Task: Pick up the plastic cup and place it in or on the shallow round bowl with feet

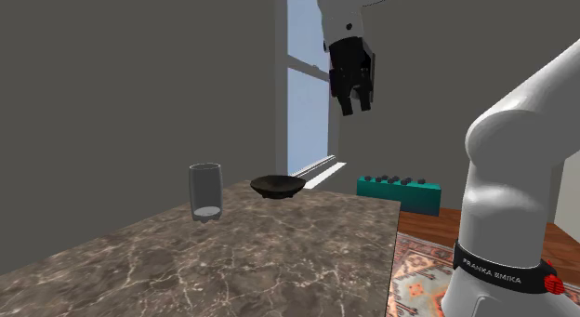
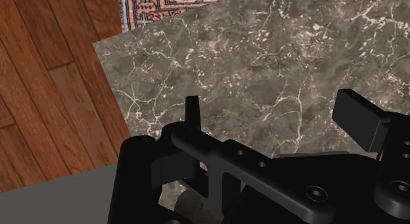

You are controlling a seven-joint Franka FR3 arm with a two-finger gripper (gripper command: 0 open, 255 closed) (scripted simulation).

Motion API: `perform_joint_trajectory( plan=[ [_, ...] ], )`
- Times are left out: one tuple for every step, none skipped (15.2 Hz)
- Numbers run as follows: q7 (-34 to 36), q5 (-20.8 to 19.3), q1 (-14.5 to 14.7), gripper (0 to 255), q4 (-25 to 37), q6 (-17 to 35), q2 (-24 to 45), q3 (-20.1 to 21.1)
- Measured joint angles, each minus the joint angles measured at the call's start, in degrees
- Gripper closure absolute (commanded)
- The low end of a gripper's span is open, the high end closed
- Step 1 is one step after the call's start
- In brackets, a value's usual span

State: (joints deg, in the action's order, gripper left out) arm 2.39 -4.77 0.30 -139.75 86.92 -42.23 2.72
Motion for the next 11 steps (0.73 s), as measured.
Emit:
perform_joint_trajectory(
  plan=[
    [0.0,0.0,0.0,0,0.0,0.0,0.0,0.0],
    [0.46,0.32,0.13,0,-0.02,0.9,0.75,0.3],
    [0.98,0.65,0.23,0,-0.15,2.3,1.77,0.58],
    [1.78,1.21,0.46,0,0.14,3.75,3.17,1.12],
    [2.32,1.53,0.55,0,0.47,5.27,4.64,1.43],
    [3.01,1.94,0.69,0,0.68,7.04,6.27,1.86],
    [4.05,2.55,1.0,0,1.05,8.82,8.05,2.59],
    [4.9,3.04,1.24,0,1.41,10.07,9.22,3.15],
    [5.64,3.38,1.37,0,1.93,11.74,11.03,3.63],
    [6.09,3.45,1.31,0,3.19,13.34,13.42,3.9],
    [6.81,3.77,1.49,0,3.24,14.86,14.57,4.35]
  ],
)
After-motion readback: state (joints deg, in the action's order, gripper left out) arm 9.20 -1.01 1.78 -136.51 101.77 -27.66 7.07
